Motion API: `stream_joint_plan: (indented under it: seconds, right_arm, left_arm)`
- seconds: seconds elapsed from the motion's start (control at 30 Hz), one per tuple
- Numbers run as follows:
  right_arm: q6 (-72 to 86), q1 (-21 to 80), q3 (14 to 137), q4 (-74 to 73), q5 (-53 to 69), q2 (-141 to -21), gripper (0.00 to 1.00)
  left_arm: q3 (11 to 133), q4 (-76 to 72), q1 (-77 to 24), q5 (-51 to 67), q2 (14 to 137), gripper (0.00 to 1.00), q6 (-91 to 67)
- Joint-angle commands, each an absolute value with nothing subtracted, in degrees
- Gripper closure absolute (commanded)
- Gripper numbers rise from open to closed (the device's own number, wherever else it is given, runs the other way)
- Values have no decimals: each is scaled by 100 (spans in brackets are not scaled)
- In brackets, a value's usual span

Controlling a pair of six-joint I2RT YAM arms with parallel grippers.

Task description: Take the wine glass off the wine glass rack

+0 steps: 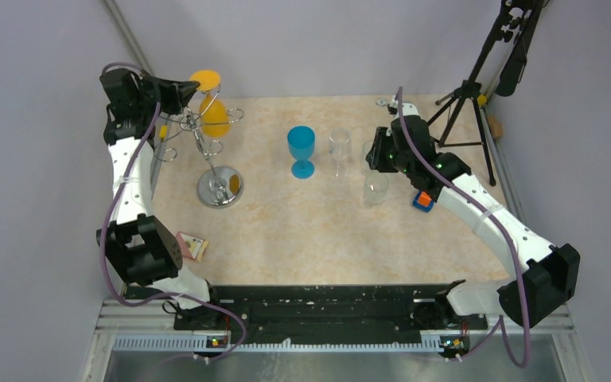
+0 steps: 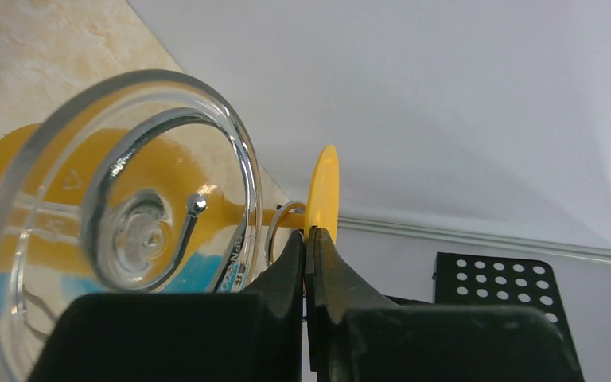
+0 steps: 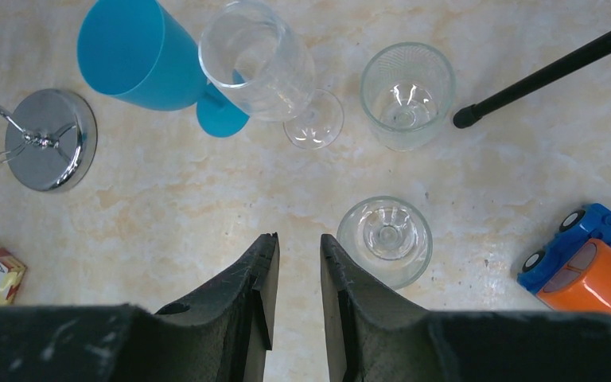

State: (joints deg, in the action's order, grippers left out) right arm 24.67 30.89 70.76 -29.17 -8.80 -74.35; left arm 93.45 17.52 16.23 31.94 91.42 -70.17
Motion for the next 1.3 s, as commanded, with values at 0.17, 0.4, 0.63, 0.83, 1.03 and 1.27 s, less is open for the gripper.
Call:
stream_joint_plan:
  seconds: [0.17, 0.4, 0.63, 0.83, 1.03, 1.27]
  right_arm:
    - [2357, 3085, 7073, -2721, -944, -7234, 72]
    - [2350, 3085, 7085, -2640, -907, -7276, 73]
    - [2444, 3085, 7062, -2594, -858, -7301, 73]
    - [2519, 3085, 7049, -2534, -822, -7343, 73]
    - [2542, 3085, 7082, -2475, -764, -7414, 73]
    - [2516, 3085, 7191, -2470, -707, -7515, 73]
  left_arm:
    - [9178, 631, 1608, 3613, 8772, 100, -7852]
    - [9151, 582, 1604, 3988, 8827, 100, -7935]
    - [9161, 675, 1608, 4228, 8735, 100, -7887]
    - [9176, 1126, 1649, 4288, 8613, 100, -7554]
    - [9631, 1712, 1813, 4251, 8666, 100, -7019]
    - [10051, 2105, 1962, 4473, 8837, 100, -6574]
